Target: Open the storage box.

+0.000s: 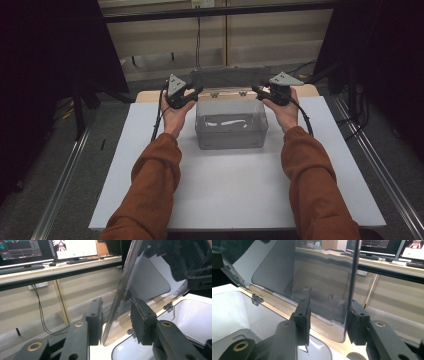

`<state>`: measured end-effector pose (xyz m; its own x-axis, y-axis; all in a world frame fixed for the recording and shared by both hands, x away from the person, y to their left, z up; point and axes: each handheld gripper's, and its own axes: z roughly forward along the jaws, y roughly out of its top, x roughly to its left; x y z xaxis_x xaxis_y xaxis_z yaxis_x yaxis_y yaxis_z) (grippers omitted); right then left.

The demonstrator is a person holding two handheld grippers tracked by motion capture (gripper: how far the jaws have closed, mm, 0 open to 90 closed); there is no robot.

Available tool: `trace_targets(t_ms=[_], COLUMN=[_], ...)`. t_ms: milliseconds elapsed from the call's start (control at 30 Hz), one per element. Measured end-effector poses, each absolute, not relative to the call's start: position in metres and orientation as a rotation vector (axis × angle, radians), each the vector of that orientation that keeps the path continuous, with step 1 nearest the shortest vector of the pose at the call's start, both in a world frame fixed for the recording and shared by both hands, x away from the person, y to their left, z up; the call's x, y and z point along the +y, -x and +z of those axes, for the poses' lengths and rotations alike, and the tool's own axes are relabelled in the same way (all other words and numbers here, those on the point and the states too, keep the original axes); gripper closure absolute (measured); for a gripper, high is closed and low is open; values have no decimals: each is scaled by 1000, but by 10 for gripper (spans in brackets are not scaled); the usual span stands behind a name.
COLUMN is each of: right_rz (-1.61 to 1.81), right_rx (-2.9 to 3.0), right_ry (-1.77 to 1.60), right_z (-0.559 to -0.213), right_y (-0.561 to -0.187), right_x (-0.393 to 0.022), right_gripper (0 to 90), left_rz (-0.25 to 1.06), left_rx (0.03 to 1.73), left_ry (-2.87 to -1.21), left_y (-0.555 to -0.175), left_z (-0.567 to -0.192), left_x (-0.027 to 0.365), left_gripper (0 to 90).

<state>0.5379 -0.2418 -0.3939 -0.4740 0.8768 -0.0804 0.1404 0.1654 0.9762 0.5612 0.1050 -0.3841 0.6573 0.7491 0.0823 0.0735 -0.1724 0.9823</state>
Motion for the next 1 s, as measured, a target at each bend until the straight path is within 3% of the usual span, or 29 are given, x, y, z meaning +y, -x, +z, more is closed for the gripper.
trace_targets(t_ms=[400, 633, 1000], right_rz=[1371, 1360, 1361], right_rx=[1743, 1736, 1739], right_ry=[-993, -1000, -1023], right_z=[-393, -392, -396], right_y=[-541, -543, -545], right_x=[-241, -240, -239], right_gripper=[590, 590, 519], left_rz=[667, 674, 677], left_rx=[724, 729, 728], left_ry=[-1694, -1706, -1704], left_y=[-574, -576, -577], left_z=[-400, -403, -402], left_x=[102, 102, 99], left_gripper=[579, 669, 711])
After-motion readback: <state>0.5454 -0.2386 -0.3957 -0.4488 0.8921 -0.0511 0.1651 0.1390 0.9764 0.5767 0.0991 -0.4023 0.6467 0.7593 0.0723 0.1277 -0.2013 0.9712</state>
